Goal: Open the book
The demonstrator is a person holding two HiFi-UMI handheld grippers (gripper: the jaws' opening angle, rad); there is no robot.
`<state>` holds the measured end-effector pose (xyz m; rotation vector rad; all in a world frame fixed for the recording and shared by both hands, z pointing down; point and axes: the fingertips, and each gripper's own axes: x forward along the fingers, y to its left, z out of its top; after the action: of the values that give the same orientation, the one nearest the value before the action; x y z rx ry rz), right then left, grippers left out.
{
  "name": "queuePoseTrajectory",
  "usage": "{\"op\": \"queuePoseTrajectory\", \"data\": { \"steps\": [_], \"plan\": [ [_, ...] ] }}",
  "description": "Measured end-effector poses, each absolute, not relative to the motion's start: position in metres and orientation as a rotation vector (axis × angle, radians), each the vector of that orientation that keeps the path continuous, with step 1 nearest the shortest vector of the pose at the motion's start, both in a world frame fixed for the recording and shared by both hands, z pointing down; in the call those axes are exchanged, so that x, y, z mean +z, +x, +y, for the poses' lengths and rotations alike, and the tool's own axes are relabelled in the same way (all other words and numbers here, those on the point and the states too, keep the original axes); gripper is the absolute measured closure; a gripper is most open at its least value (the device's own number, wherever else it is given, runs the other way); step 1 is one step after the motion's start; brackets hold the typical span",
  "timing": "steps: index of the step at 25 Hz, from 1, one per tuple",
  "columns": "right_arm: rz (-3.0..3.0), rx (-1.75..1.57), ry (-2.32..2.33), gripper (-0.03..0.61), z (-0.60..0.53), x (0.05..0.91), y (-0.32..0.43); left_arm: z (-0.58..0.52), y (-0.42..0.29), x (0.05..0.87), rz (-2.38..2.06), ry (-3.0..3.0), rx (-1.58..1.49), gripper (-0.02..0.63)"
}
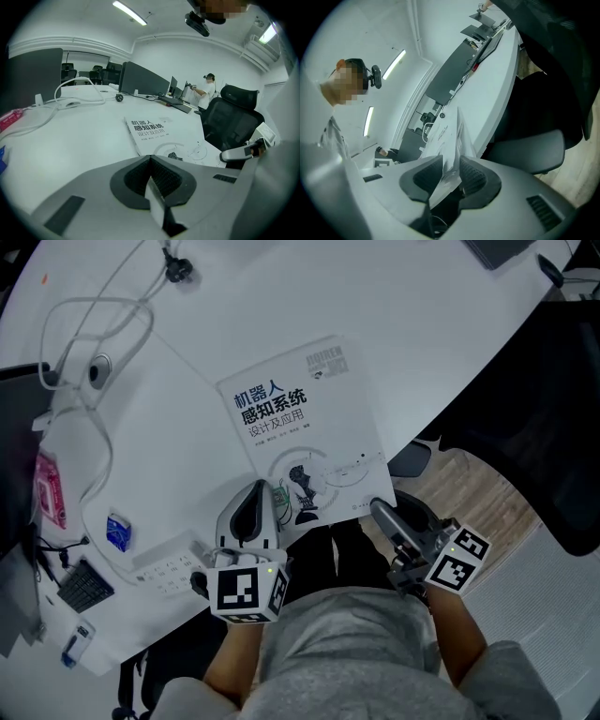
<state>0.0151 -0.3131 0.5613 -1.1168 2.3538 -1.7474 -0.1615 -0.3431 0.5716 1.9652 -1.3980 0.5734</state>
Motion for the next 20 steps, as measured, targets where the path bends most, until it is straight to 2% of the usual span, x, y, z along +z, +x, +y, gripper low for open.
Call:
{"op": "queuePoseTrajectory", "data": {
  "steps": [8, 13, 20],
  "plan": [
    [2.297, -1.721, -1.211, 0.468, -0.343, 0.562, 0.012, -0.372, -0.120, 0.567, -1.293, 2.086, 0.606, 0.603],
    [2.286, -1.655, -1.289, 0.509, -0.357, 0.557, 0.016, -0.381, -0.126, 0.564, -1.335, 2.066, 0.522, 0.603],
    [2.409, -1.503, -1.323, 0.522, -0.361, 0.534, 0.010, -0.377, -0.139, 0.549, -1.398, 2.061, 0.527, 0.603]
  ]
}}
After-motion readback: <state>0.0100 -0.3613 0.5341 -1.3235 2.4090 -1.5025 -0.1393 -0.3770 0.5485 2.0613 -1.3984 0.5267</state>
